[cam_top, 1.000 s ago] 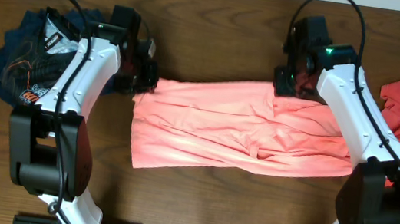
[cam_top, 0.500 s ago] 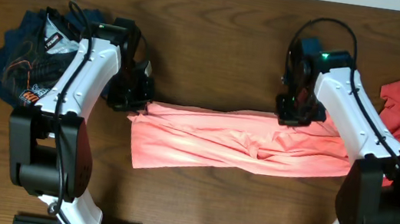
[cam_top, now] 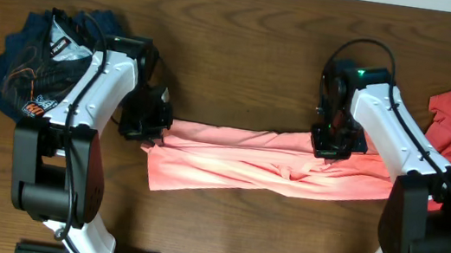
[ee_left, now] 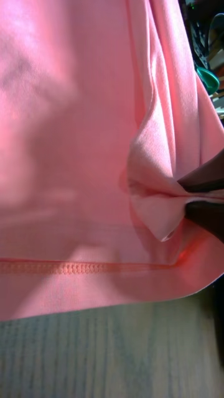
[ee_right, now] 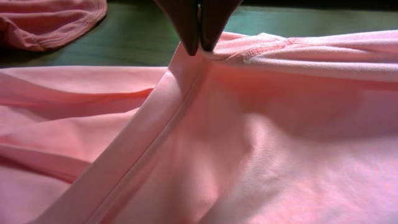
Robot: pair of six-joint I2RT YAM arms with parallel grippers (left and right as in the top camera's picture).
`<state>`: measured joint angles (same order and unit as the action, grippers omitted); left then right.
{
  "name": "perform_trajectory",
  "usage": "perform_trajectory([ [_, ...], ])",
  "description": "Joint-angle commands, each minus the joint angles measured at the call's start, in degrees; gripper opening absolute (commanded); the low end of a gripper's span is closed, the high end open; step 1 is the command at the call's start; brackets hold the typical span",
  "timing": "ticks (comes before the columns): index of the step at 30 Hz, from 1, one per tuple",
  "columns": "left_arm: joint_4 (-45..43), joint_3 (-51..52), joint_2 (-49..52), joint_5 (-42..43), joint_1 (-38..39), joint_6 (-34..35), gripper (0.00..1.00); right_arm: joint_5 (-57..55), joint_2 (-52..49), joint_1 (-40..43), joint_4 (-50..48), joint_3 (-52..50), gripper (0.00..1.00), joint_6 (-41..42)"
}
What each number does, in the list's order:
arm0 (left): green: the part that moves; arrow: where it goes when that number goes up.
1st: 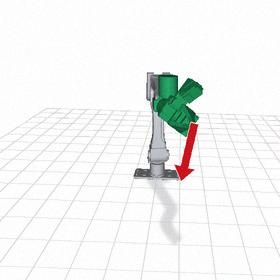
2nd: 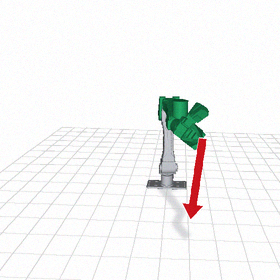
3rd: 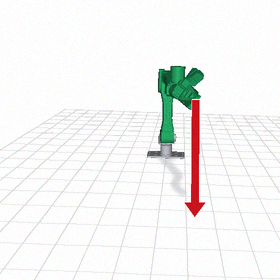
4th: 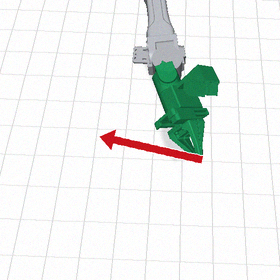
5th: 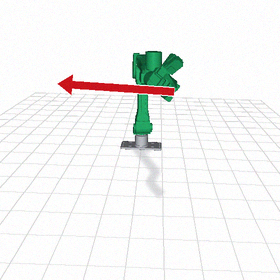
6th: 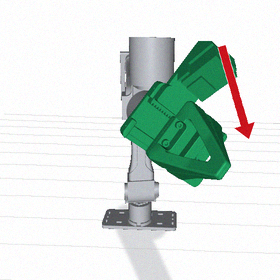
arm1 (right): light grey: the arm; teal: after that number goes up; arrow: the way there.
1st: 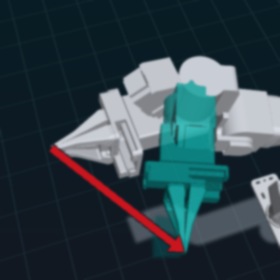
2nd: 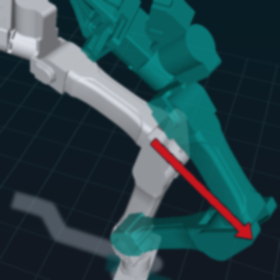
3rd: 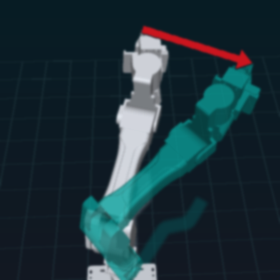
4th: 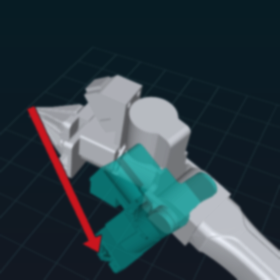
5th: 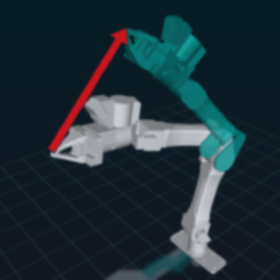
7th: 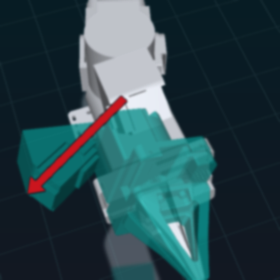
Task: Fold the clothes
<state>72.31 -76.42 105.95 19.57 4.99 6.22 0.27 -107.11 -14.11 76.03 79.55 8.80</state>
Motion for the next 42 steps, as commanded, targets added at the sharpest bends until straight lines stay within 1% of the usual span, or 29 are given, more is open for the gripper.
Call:
perform_trajectory([
  [1,1.0,0.5,-1.5,-2.8,-0.4,0.5,0.06,-3.9,0.0,1.1,0.5,-1.2,0.01,1.0],
  [2,1.3,0.5,-1.5,-2.8,-0.4,0.5,0.07,-3.9,0.0,1.1,0.5,-1.3,0.01,1.0],
  [3,1.7,0.5,-1.5,-2.8,-0.4,0.5,0.11,-3.9,0.0,1.1,0.5,-1.4,0.05,1.0],
  [4,2.4,0.5,-1.5,-2.8,-0.4,0.5,0.17,-3.9,0.0,1.1,0.7,-1.4,0.19,1.0],
  [5,3.3,0.5,-1.5,-2.8,-0.4,0.5,0.36,-4.0,0.0,1.1,0.8,-1.4,0.4,1.0],
  [6,4.0,0.5,-1.5,-2.8,-0.4,0.4,0.43,-4.3,0.0,1.1,0.9,-1.4,0.51,1.0],
  [7,4.7,0.5,-1.5,-2.8,-0.4,0.4,0.5,-5.2,0.0,1.1,1.2,-1.4,0.53,1.0],
  [9,5.4,0.5,-1.5,-3.6,-0.4,0.3,0.52,-6.4,0.0,1.3,1.6,-1.4,0.53,1.0],
  [12,4.8,0.5,-1.5,-5.6,-0.4,0.3,0.58,-6.4,0.0,1.9,0.6,-1.4,0.49,2.2],
  [13,4.1,0.5,-1.5,-5.7,-0.4,0.3,0.59,-6.3,0.0,2.2,-0.1,-1.4,0.48,2.7],
  [17,1.2,0.5,-1.5,-5.7,-0.4,0.5,0.59,-5.1,0.0,4.1,-3.3,-1.3,0.51,4.3],
  [20,-1.8,0.5,-1.5,-4.6,-0.4,1.2,0.59,-4.5,0.0,6.4,-4.1,-1.3,0.53,5.2],
  [24,-4.9,0.5,-1.5,-1.7,-0.4,1.1,0.59,-2.0,0.0,12.4,-6.2,-1.3,0.58,6.6],
  [26,-6.4,0.5,-1.6,0.1,-0.4,0.3,0.59,3.8,0.0,15.8,-8.4,-1.3,0.6,3.8],
  [29,-9.3,0.5,-1.6,4.1,-0.4,-0.7,0.59,10.3,0.0,18.9,-11.6,-1.3,0.59,-1.2],
  [30,-10.2,0.5,-1.6,5.2,-0.4,-0.7,0.59,9.2,0.0,19.8,-12.4,-1.3,0.58,-1.0],
  [31,-11.1,0.5,-1.6,6.0,-0.4,-0.6,0.59,6.8,0.0,20.5,-12.9,-1.3,0.58,0.9],
  [33,-12.5,0.5,-1.6,7.0,-0.4,-0.6,0.59,0.9,0.0,22.4,-12.8,-1.3,0.58,7.5],
  [34,-12.7,0.5,-1.6,7.0,-0.4,-0.6,0.59,0.1,0.0,23.5,-12.5,-1.3,0.58,8.7],
  [36,-12.8,0.5,-1.6,7.0,-0.4,-0.6,0.59,0.2,0.0,25.7,-11.6,-1.3,0.61,8.8],
  [39,-12.9,0.5,-1.6,7.0,-0.4,-0.6,0.59,0.3,0.0,28.6,-8.4,-1.4,0.68,8.0],
  [42,-13.0,0.5,-1.6,7.0,-0.4,-0.6,0.59,0.2,0.0,30.8,-6.9,-2.2,0.7,6.8],
])
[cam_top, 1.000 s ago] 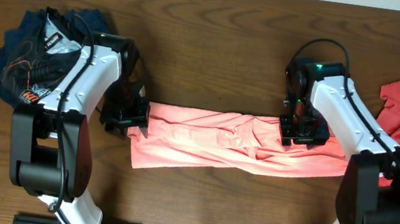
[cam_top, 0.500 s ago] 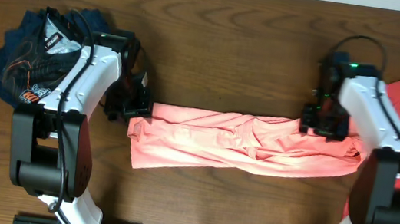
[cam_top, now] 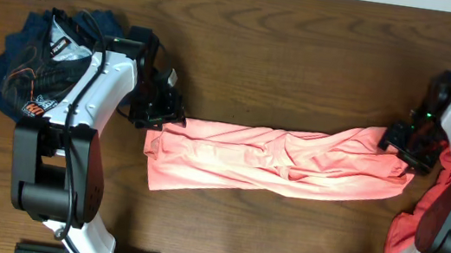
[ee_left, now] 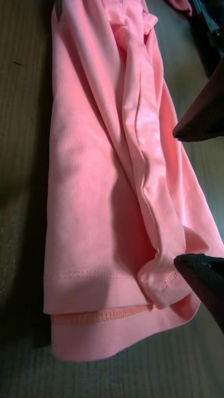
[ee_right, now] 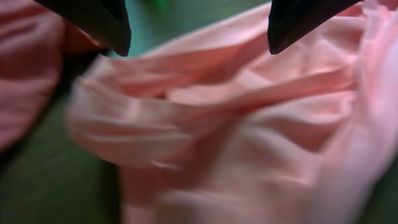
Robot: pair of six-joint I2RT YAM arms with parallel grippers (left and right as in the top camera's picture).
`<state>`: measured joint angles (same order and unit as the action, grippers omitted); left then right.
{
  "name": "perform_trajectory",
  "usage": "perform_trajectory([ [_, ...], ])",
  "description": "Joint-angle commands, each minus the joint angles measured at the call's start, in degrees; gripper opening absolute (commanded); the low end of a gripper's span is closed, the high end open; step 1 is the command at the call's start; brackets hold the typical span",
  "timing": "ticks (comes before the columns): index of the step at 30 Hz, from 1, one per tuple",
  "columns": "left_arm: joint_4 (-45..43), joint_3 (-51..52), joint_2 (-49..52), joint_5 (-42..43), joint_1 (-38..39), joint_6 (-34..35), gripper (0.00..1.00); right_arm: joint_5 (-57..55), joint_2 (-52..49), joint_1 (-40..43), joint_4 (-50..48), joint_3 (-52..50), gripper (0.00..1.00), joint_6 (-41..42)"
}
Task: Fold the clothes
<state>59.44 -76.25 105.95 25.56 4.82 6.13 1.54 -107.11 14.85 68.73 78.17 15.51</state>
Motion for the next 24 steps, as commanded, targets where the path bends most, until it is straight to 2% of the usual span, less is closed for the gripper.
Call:
perform_trajectory([
  [1,-0.1,0.3,-1.6,1.0,-0.2,-0.5,0.59,-1.1,0.0,2.4,-0.1,-1.4,0.72,0.1],
  [7,0.0,0.3,-1.6,1.0,-0.2,-0.5,0.59,-1.1,0.0,3.5,-11.0,-7.1,0.82,0.1],
  [10,0.0,0.3,-1.6,1.0,-0.2,-0.5,0.59,-0.6,0.0,3.5,-18.8,-11.4,0.82,0.4],
  [15,0.0,0.3,-1.6,1.0,-0.2,-0.5,0.59,3.9,0.0,3.5,-30.3,-16.6,0.78,0.3],
  [19,0.0,0.3,-1.6,1.0,-0.2,-0.5,0.59,4.7,0.0,3.5,-34.5,-18.0,0.68,0.3],
  [20,0.0,0.3,-1.6,1.0,-0.2,-0.5,0.59,4.7,0.0,3.5,-35.1,-18.0,0.61,0.3],
  [21,0.1,0.3,-1.6,1.0,-0.2,-0.5,0.59,4.5,0.0,3.5,-35.6,-18.0,0.5,0.3],
  [24,0.4,0.3,-1.6,1.0,-0.2,-0.5,0.59,4.5,0.0,3.5,-36.2,-18.0,0.11,-0.1],
])
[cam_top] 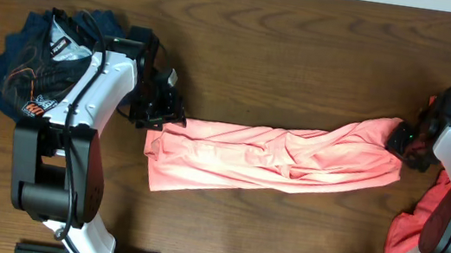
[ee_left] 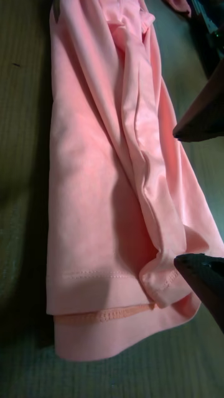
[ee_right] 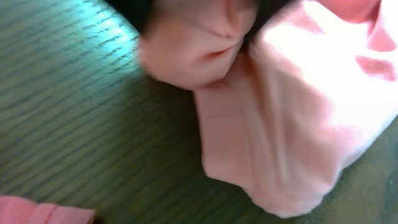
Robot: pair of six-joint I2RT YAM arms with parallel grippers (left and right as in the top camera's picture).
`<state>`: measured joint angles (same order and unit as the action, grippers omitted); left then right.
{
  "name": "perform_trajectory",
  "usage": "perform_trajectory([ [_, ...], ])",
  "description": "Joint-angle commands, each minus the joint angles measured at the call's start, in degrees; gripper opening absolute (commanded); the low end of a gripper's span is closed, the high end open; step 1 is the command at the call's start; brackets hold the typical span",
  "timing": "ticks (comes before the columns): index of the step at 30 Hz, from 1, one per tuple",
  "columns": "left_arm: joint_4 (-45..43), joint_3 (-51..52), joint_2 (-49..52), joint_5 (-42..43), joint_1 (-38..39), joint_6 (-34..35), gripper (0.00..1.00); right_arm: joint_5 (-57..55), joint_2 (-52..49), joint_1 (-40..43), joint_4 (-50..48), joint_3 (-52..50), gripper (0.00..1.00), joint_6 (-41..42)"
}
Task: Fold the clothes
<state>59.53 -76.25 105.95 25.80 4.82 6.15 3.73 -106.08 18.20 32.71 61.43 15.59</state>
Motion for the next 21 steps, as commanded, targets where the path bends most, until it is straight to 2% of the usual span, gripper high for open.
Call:
perform_trajectory([
  [1,0.4,0.3,-1.6,0.7,-0.2,-0.5,0.59,2.5,-1.1,0.1,-0.2,-1.2,0.04,-1.1],
  [2,0.6,0.3,-1.6,0.7,-0.2,-0.6,0.59,2.6,-1.0,0.1,-0.2,-1.2,0.01,-2.0],
  [7,1.2,0.3,-1.9,0.6,-0.4,-0.8,0.59,2.7,0.4,0.1,1.5,-0.9,0.01,-6.1],
  [13,1.2,0.3,-4.1,0.3,-2.4,-1.2,0.59,3.9,11.2,-1.4,4.8,-0.8,0.01,-11.8],
  [16,1.2,0.3,-5.0,0.3,-3.6,-1.2,0.59,5.8,17.6,-4.3,6.6,-0.8,0.01,-13.4],
  [21,1.2,0.3,-5.1,0.3,-3.9,-1.2,0.59,5.8,24.9,-13.6,11.1,-0.8,0.01,-13.3],
])
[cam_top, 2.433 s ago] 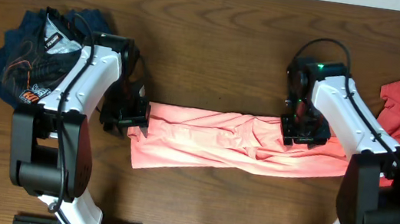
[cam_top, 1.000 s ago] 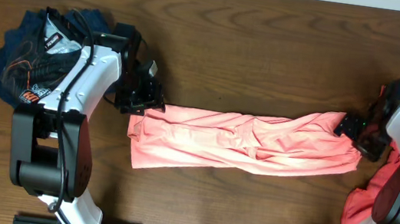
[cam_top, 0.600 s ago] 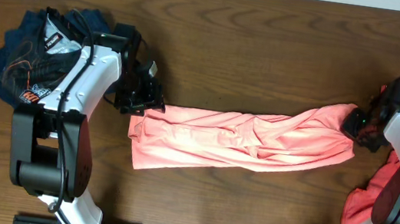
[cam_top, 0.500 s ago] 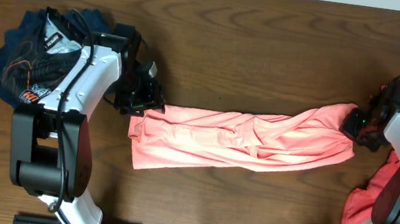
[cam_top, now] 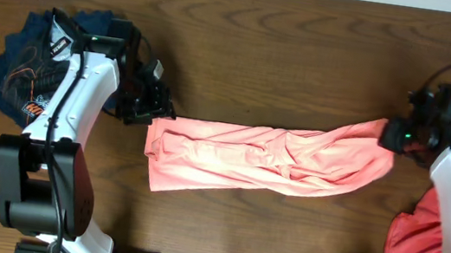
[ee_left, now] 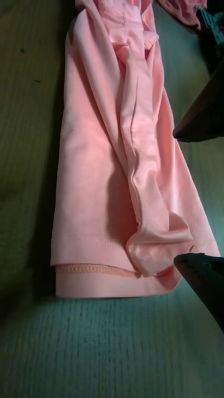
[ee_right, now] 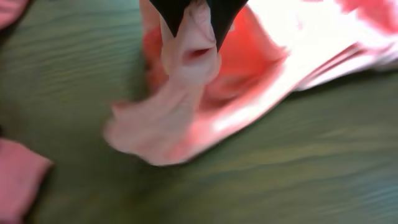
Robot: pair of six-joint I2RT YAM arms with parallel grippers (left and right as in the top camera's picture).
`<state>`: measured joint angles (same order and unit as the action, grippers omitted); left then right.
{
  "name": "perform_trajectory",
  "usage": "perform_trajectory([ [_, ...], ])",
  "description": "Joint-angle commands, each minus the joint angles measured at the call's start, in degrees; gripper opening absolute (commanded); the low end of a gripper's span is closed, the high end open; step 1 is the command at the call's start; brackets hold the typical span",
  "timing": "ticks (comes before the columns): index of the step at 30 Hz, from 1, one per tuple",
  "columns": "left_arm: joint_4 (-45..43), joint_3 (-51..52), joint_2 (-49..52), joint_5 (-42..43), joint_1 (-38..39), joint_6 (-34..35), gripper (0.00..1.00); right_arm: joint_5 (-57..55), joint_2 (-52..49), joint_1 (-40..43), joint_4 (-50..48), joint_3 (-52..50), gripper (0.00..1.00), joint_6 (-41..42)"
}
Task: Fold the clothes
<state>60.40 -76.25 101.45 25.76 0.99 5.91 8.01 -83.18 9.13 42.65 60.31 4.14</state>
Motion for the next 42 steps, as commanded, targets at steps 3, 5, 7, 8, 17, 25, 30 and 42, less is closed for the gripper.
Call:
perform_trajectory([
  [3,0.3,0.3,-0.6,0.4,0.0,-0.9,0.59,1.6,2.6,-11.8,2.7,0.3,0.01,-0.5],
  [5,0.3,0.3,-0.6,0.4,0.0,-0.9,0.59,1.8,2.4,-16.4,3.3,0.3,0.01,0.8],
  [7,0.3,0.3,-0.6,0.4,0.0,-0.9,0.59,1.8,2.3,-21.8,3.3,0.3,0.01,2.4],
  [8,0.3,0.3,-0.6,0.4,0.0,-0.9,0.59,1.7,2.2,-24.3,3.0,0.3,0.01,3.5],
  [17,0.3,0.3,-0.6,0.4,0.0,-0.9,0.59,-0.1,-1.0,-38.7,-3.6,0.3,0.01,13.5],
  [25,0.3,0.3,-0.6,0.4,0.0,-0.9,0.59,-0.1,-6.1,-44.8,-10.5,0.3,0.01,16.3],
  [30,0.3,0.3,-0.6,0.4,0.0,-0.9,0.59,-0.3,-6.5,-48.1,-16.3,0.3,0.01,16.9],
  [42,0.3,0.3,-0.6,0.4,0.0,-0.9,0.59,2.0,-11.3,-53.7,-17.8,0.3,0.01,17.7],
])
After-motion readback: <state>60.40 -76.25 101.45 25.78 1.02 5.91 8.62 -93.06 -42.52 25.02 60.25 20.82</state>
